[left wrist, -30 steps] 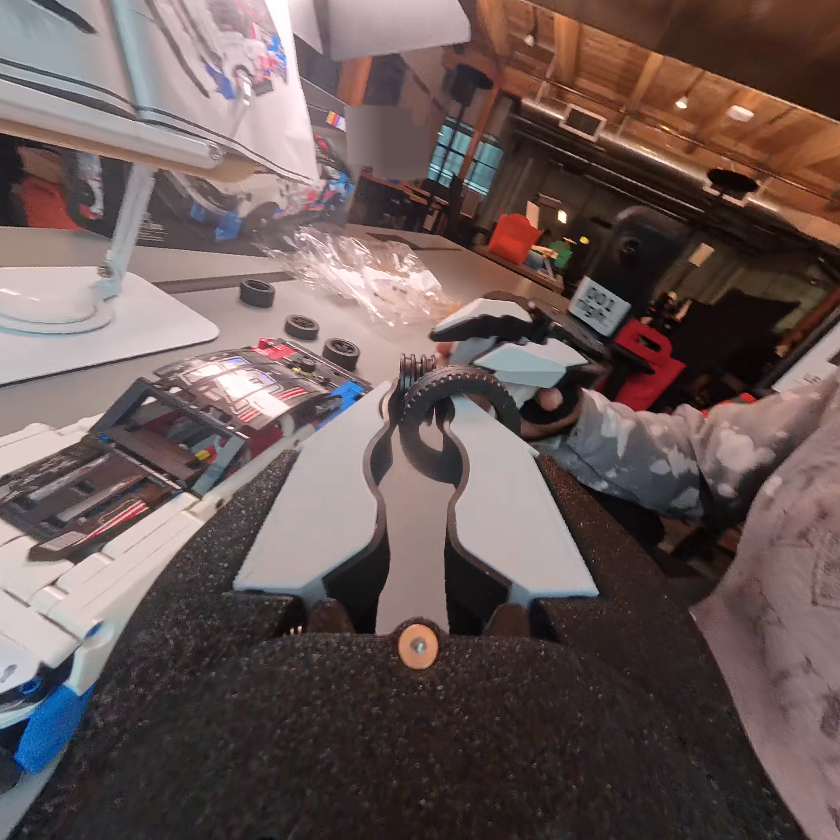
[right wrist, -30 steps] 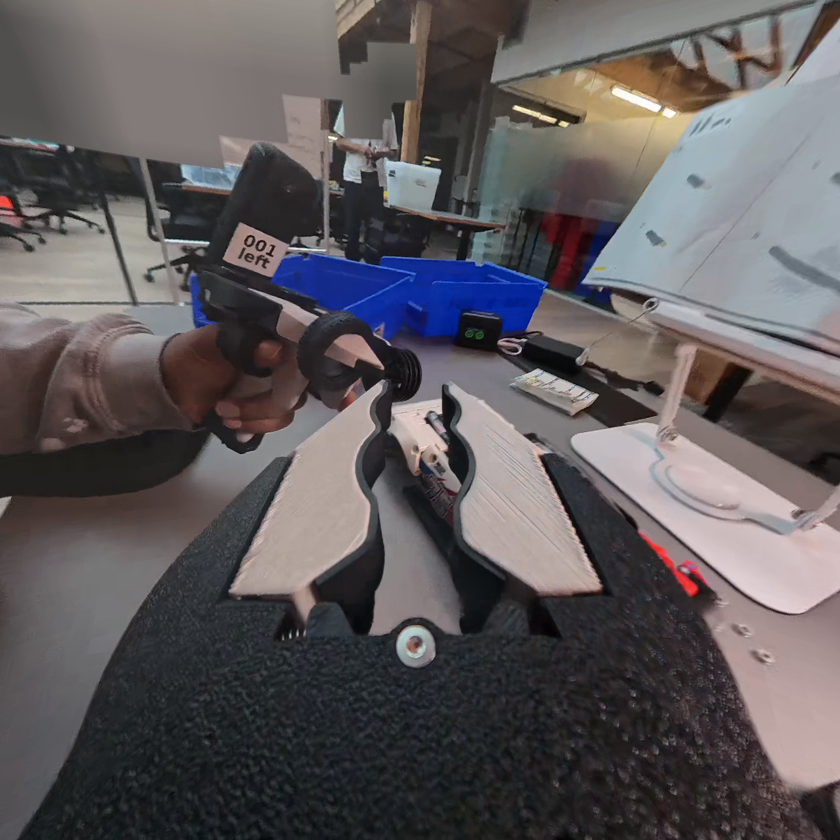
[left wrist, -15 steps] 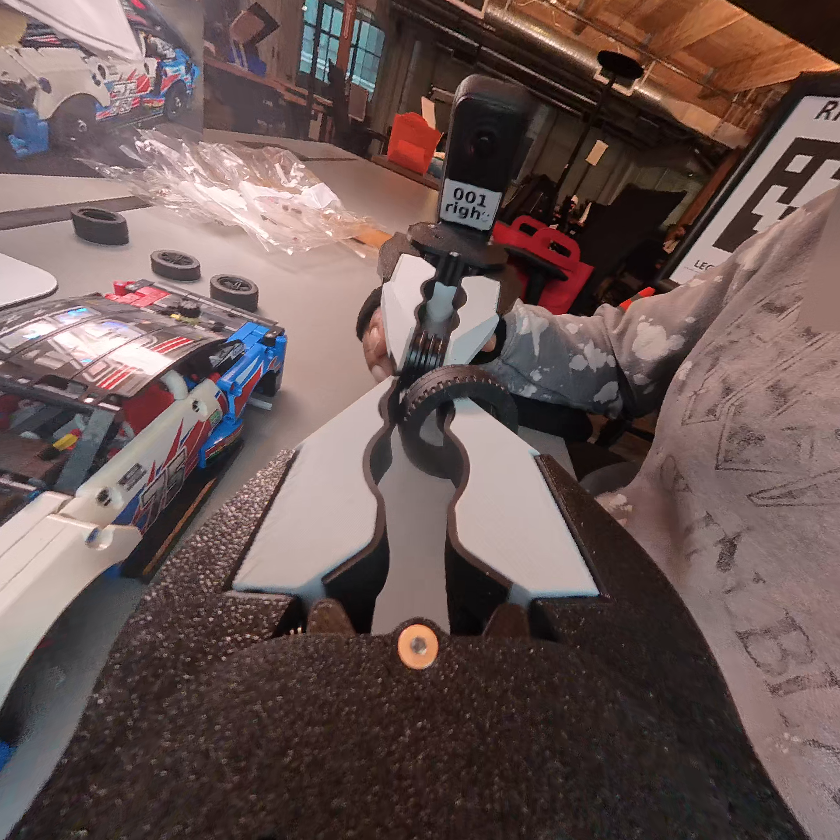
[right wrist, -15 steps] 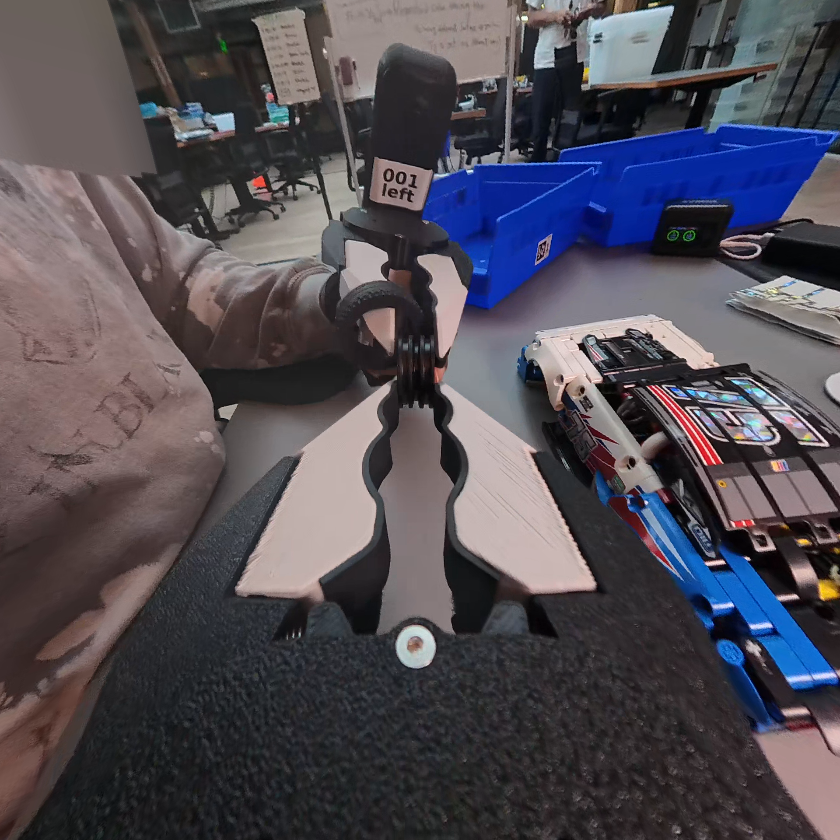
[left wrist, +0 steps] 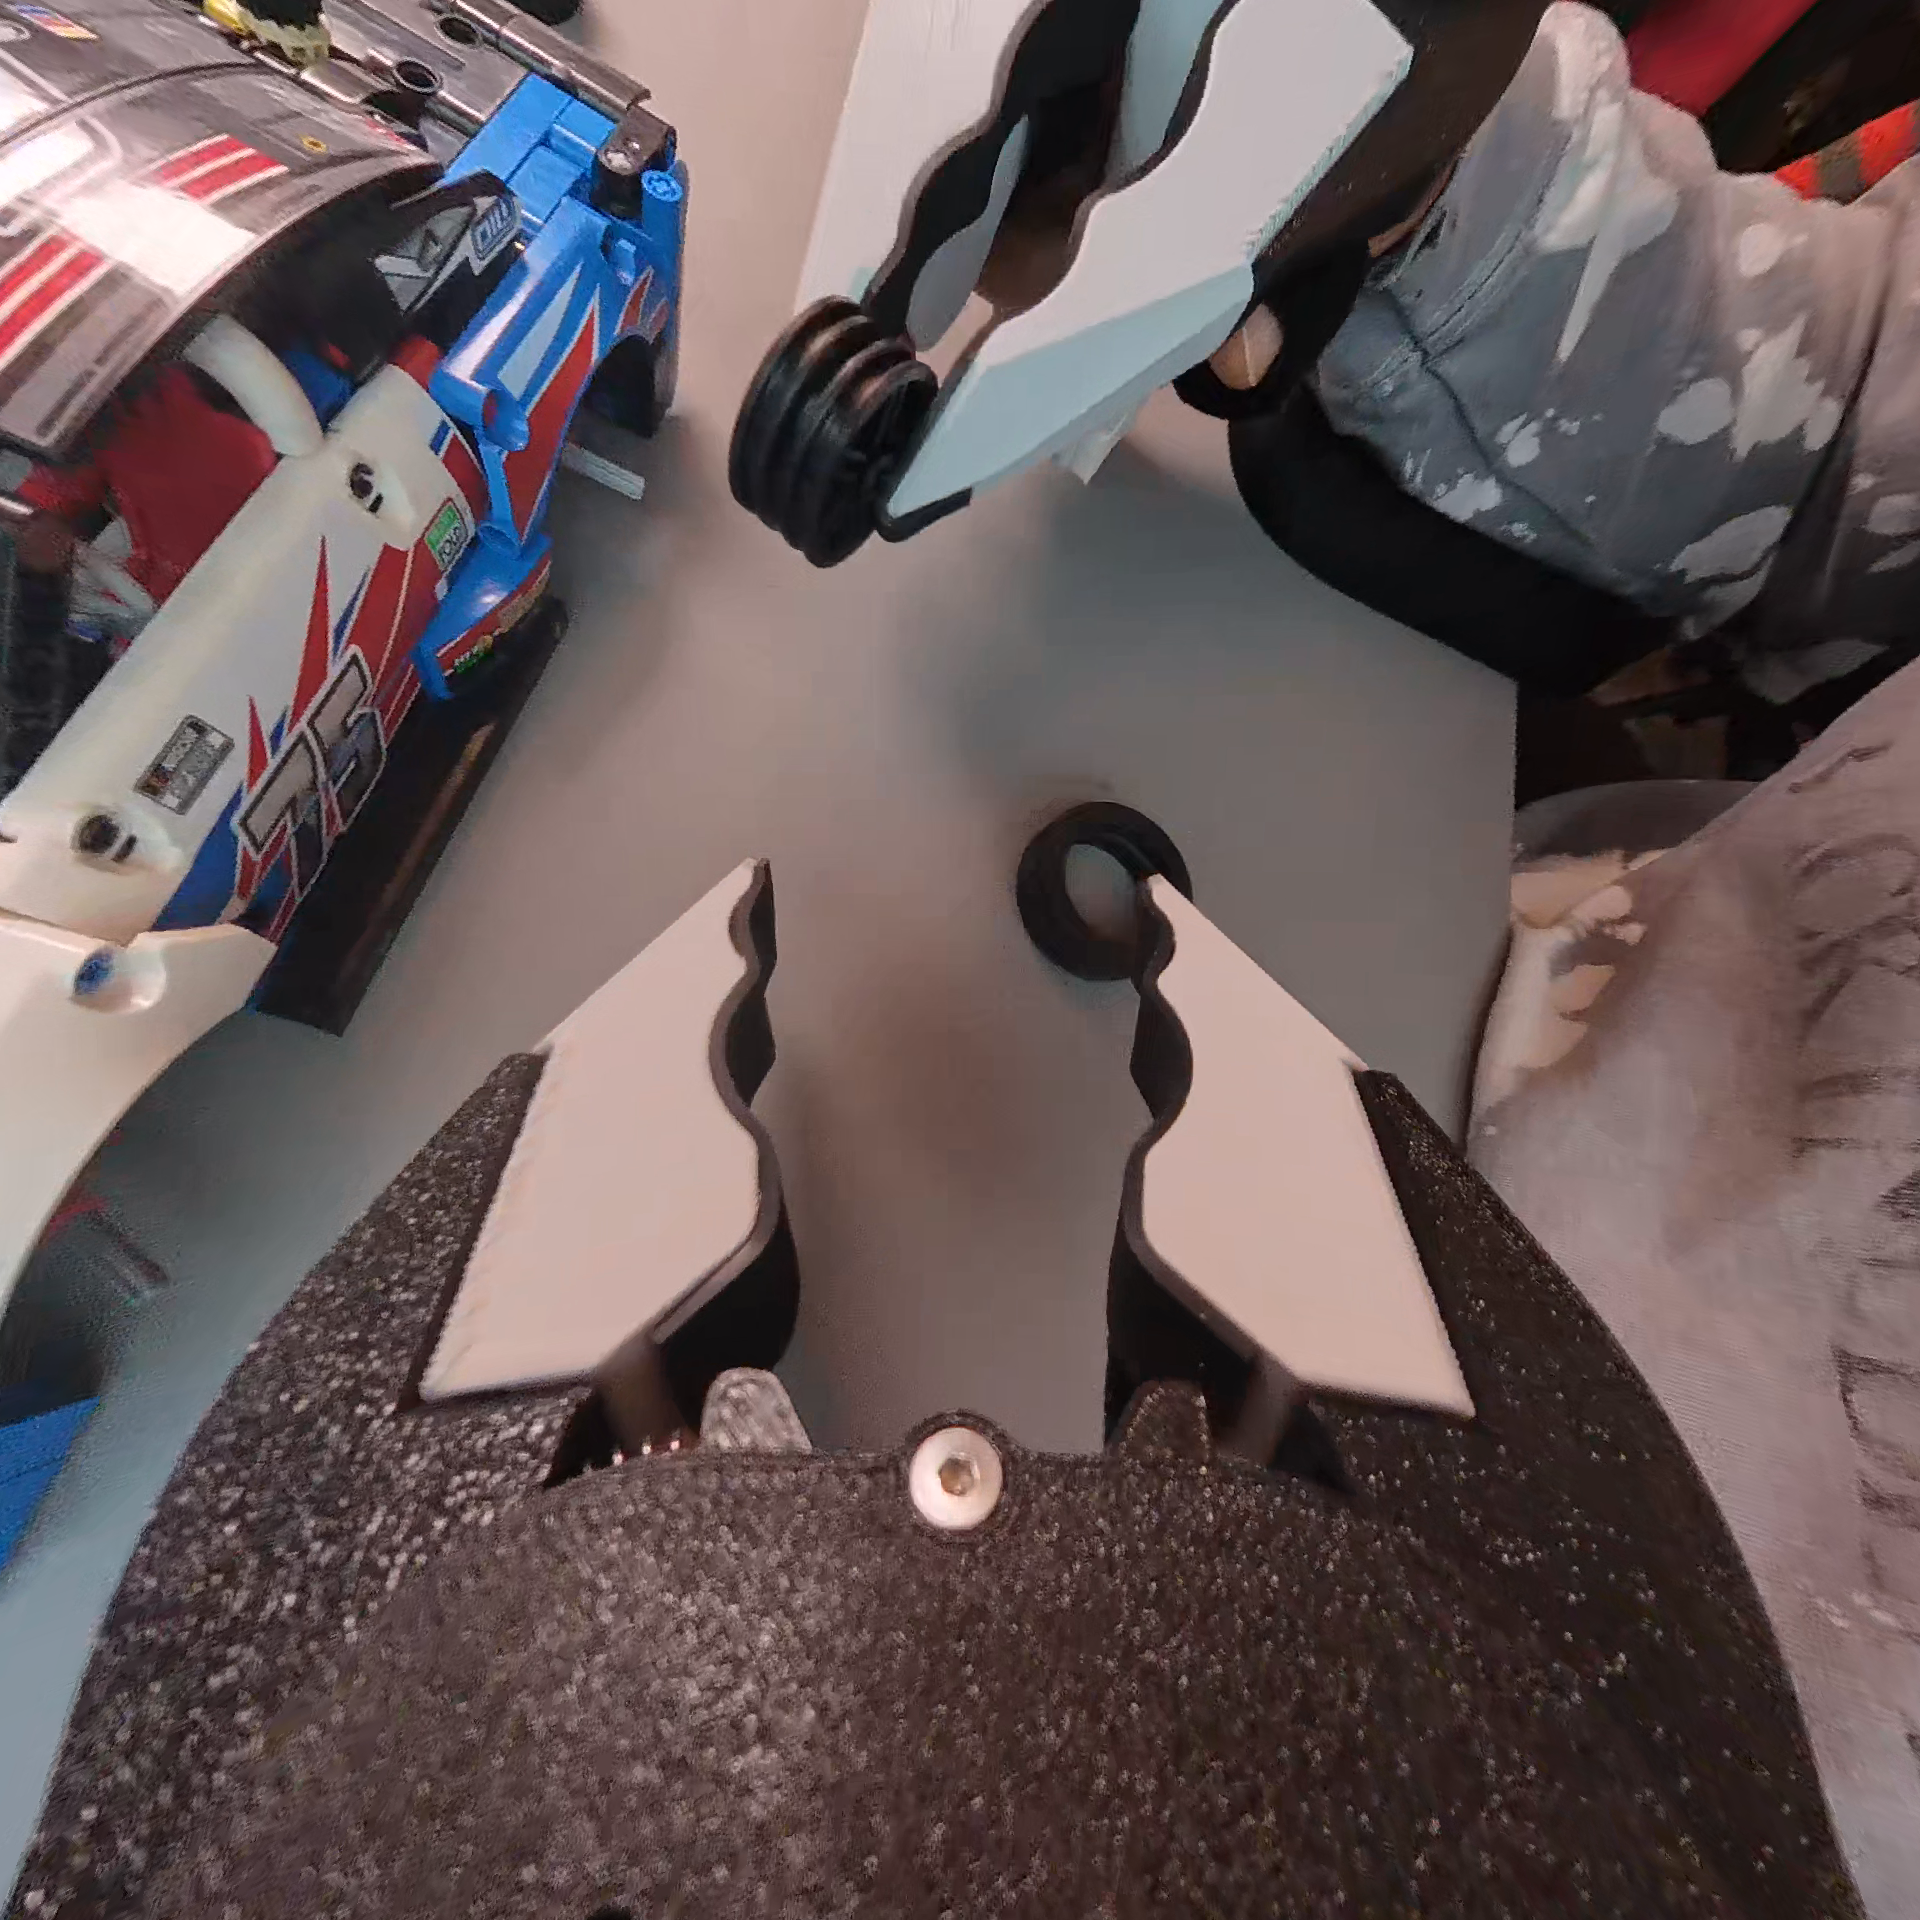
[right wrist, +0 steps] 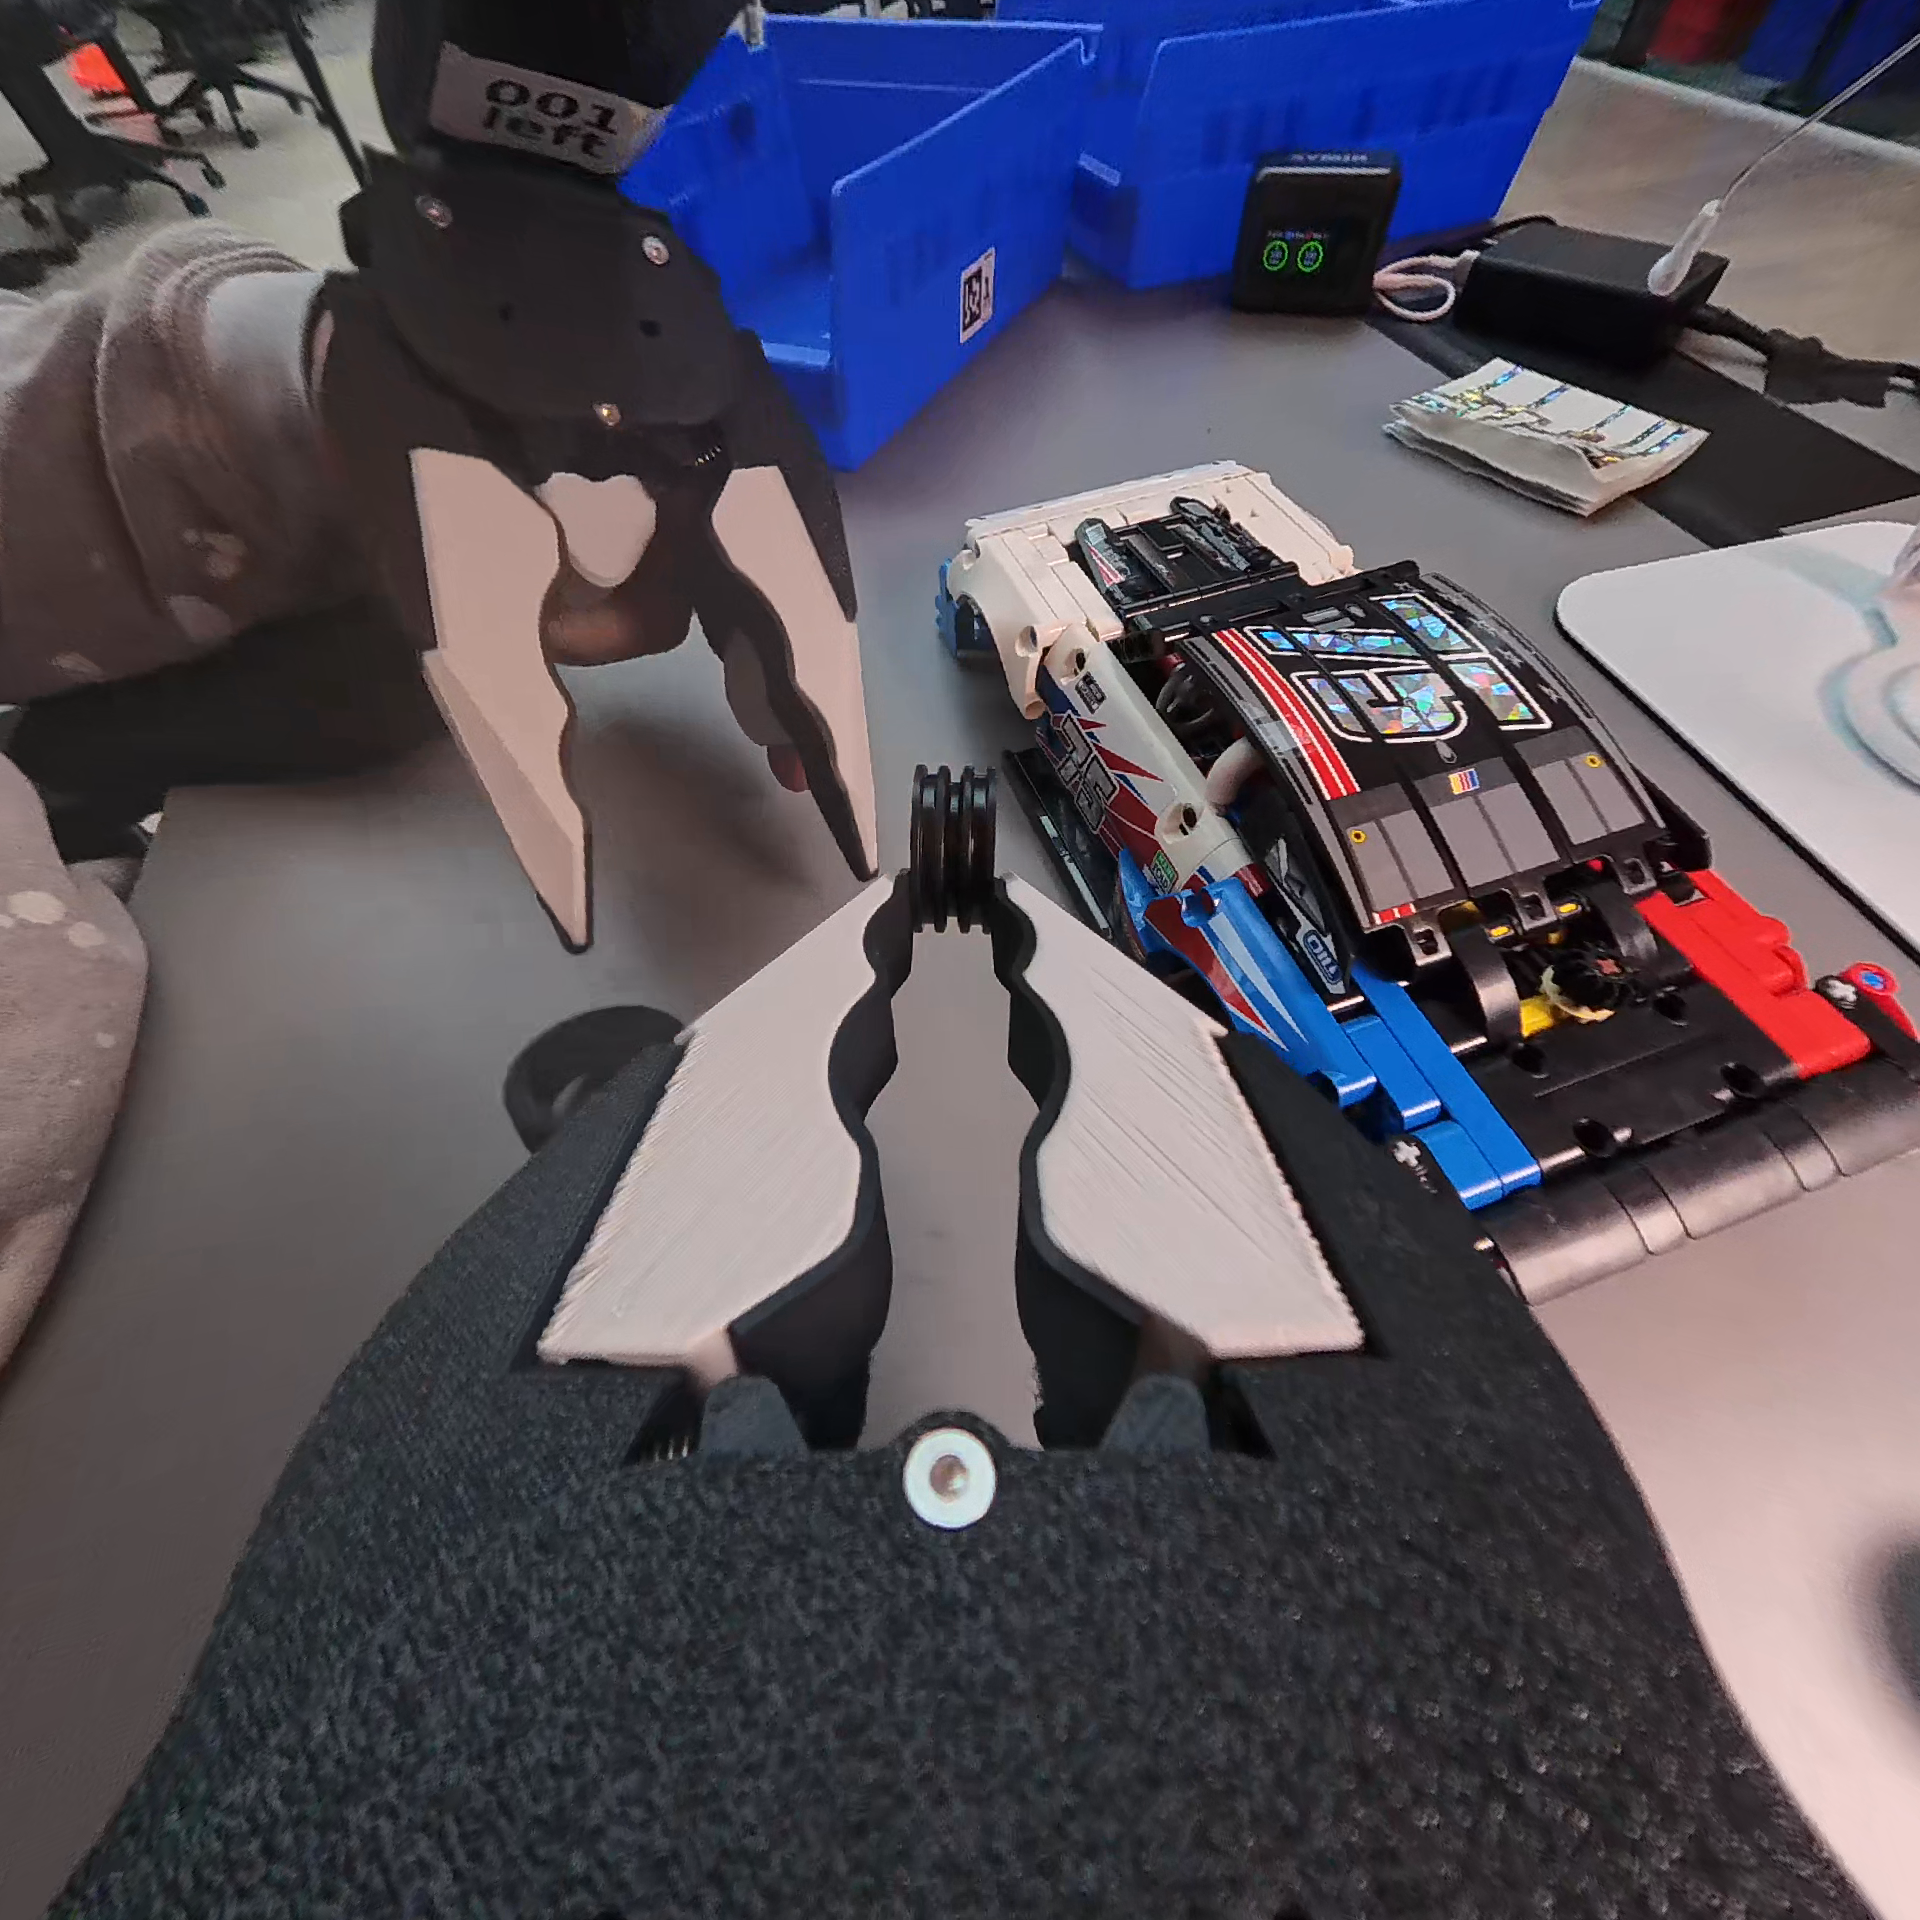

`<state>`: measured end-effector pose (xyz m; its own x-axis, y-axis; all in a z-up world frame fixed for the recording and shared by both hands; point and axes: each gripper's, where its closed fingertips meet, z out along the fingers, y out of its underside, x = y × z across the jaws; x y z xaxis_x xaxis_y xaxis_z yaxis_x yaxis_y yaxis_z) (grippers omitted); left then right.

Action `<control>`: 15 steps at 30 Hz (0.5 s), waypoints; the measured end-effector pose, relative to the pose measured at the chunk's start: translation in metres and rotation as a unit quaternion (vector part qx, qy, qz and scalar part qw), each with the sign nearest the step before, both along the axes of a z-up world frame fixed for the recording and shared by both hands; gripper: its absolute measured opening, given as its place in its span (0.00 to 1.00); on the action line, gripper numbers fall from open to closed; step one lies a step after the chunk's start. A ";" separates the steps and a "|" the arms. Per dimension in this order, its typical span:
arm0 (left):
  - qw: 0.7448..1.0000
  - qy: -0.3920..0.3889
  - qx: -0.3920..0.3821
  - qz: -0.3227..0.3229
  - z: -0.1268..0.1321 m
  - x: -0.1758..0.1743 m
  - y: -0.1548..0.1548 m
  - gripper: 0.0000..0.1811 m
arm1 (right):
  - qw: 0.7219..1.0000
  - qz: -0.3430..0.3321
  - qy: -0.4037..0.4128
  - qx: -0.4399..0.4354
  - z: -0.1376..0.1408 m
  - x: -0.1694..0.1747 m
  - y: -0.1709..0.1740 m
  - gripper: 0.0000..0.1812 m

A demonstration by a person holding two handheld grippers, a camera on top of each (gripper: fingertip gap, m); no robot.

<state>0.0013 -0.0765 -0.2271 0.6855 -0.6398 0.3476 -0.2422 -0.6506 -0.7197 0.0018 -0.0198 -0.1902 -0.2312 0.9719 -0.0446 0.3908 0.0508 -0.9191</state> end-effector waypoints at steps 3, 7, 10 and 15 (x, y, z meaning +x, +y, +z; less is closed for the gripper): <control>1.000 -0.022 0.010 0.010 0.010 -0.007 0.003 0.36 | 1.000 0.013 -0.002 -0.002 0.001 0.001 -0.005 0.07; 0.992 -0.105 0.067 0.028 0.039 -0.006 0.012 0.28 | 0.999 0.032 0.014 -0.022 0.008 0.001 -0.015 0.07; 0.985 -0.142 0.101 0.014 0.055 -0.002 0.008 0.23 | 0.995 0.074 0.028 -0.054 0.016 0.002 -0.035 0.07; 0.980 -0.153 0.130 0.000 0.070 0.001 0.002 0.08 | 0.992 0.105 0.053 -0.041 0.023 -0.001 -0.057 0.07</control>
<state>0.0026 -0.0745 -0.1567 0.5746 -0.7336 0.3628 0.0113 -0.4361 -0.8998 0.0005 -0.0765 -0.1676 -0.4351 0.8962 -0.0863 0.2801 0.0436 -0.9590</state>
